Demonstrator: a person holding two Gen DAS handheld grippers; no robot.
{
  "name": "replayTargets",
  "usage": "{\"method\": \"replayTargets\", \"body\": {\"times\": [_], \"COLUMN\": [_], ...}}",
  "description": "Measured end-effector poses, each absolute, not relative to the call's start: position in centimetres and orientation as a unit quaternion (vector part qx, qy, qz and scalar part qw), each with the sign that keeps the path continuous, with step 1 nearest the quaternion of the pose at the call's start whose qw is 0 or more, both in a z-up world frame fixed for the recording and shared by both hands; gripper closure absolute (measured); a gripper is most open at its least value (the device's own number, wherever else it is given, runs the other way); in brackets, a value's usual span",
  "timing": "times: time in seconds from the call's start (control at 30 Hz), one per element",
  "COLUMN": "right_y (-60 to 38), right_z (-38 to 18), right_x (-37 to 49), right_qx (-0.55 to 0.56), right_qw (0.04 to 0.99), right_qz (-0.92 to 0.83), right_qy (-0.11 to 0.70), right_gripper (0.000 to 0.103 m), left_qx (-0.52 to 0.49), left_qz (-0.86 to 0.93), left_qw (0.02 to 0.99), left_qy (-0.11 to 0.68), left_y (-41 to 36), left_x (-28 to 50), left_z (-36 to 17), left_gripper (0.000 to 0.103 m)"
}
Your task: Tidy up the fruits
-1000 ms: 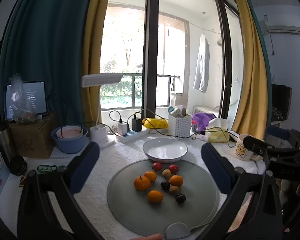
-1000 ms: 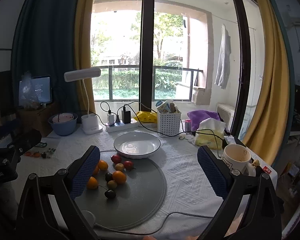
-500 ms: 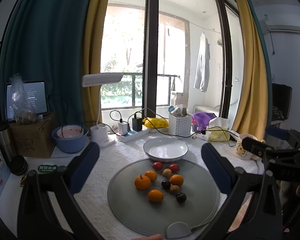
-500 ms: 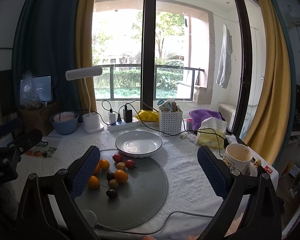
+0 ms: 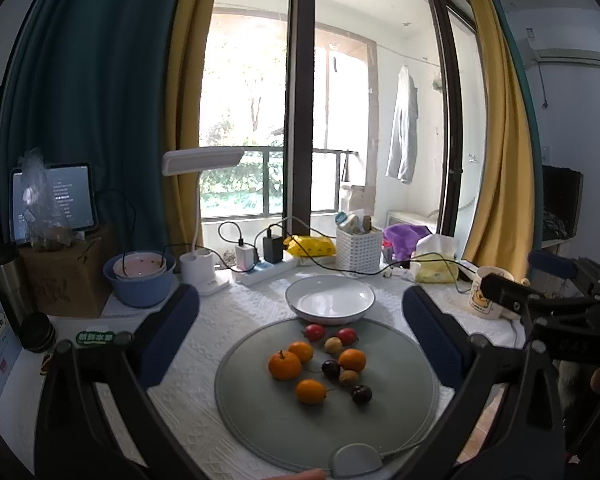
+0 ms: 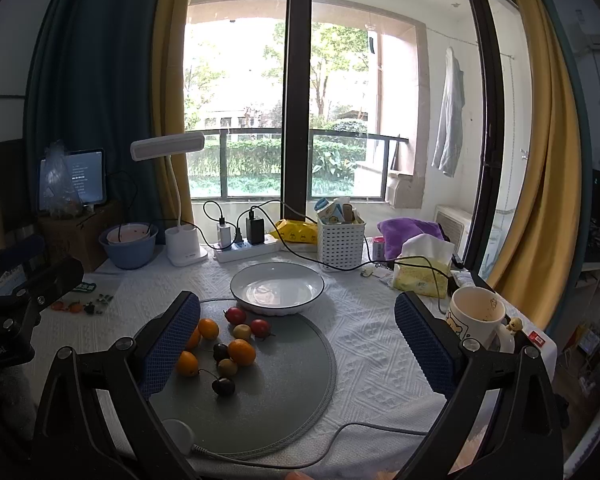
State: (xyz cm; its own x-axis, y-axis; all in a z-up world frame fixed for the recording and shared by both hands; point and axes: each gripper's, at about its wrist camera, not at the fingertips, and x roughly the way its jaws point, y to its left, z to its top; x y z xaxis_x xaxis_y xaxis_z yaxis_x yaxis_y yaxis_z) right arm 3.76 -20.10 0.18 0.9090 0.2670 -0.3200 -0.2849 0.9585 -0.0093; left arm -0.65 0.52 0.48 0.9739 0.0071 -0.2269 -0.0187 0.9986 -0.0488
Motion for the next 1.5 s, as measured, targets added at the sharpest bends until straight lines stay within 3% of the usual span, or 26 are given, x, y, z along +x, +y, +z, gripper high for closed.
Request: {"method": "replayTargets", "body": {"times": [1.5], "right_y": [-19.65], "right_z": [-0.50], "right_x": [4.38], "right_qx": [-0.026], "right_qw": [0.973], "right_qz": [0.148], "right_qy": [0.174], "right_gripper": [0.003], "left_qx": [-0.012], "left_qz": [-0.010], "left_qw": [0.991], "left_qy": [0.132], "left_y": [-0.14], "left_x": [-0.01], "left_z": [0.21], "left_gripper": [0.001]}}
